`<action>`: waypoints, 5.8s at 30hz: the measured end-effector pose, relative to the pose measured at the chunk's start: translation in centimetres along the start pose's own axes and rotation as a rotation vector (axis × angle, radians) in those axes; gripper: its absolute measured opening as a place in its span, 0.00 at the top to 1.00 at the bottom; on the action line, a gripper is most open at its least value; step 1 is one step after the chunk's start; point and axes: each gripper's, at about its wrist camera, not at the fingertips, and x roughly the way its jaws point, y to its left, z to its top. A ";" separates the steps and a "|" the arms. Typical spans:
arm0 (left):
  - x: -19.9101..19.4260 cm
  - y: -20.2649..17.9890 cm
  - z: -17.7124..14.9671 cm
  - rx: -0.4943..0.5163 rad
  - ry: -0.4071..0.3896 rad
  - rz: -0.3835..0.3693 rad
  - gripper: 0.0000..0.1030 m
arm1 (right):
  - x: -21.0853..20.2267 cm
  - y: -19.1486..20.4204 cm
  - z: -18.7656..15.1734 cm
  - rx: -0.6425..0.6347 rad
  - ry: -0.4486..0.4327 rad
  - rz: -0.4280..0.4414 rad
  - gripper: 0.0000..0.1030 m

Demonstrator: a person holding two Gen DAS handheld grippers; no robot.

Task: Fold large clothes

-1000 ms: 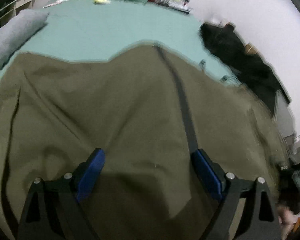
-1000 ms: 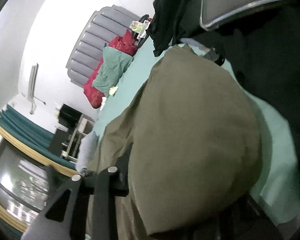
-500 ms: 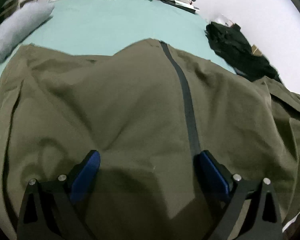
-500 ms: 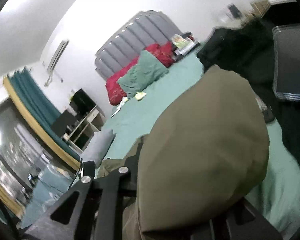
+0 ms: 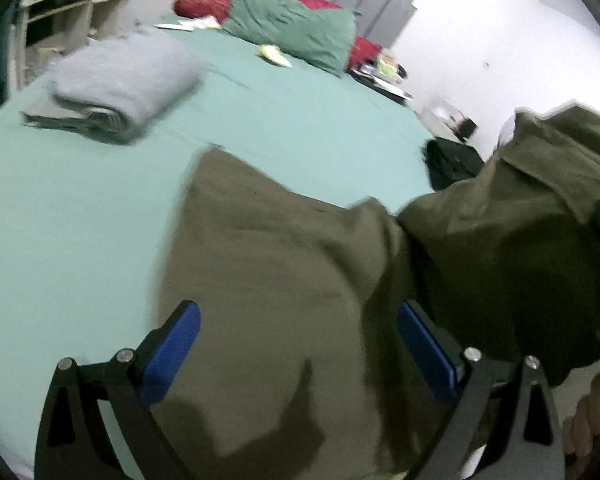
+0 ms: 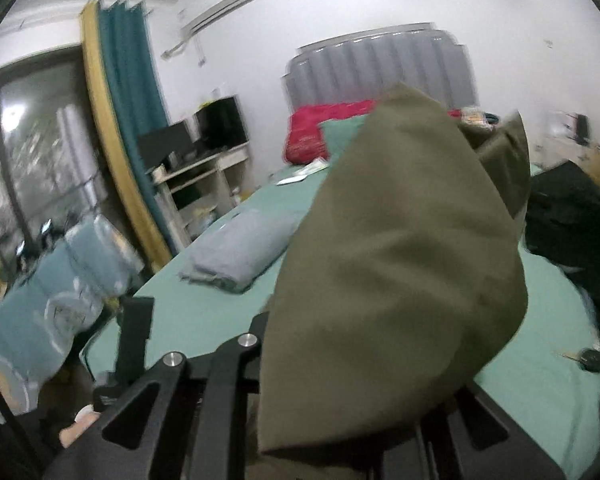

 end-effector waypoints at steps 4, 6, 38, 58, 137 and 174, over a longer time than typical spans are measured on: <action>-2.5 5.0 -0.4 -0.003 -0.023 0.079 0.04 | 6.0 5.4 -2.5 -0.079 0.145 0.062 0.86; -2.8 6.9 -0.7 -0.026 -0.024 0.117 0.04 | 9.5 7.3 -5.1 -0.101 0.244 0.078 0.85; 2.9 2.3 -4.4 0.209 0.223 -0.015 0.64 | 2.3 -4.3 -10.2 0.104 0.258 -0.091 0.09; -4.2 4.8 -0.6 0.119 -0.016 0.102 0.28 | 6.0 -7.7 -7.8 0.126 0.246 -0.151 0.04; 11.1 -3.9 -8.3 0.001 0.401 -0.324 0.00 | 5.4 -16.1 -16.0 0.553 0.415 0.241 0.20; -9.0 0.1 -0.7 0.178 -0.168 -0.115 0.80 | 4.3 4.2 -4.1 0.113 0.012 0.338 0.67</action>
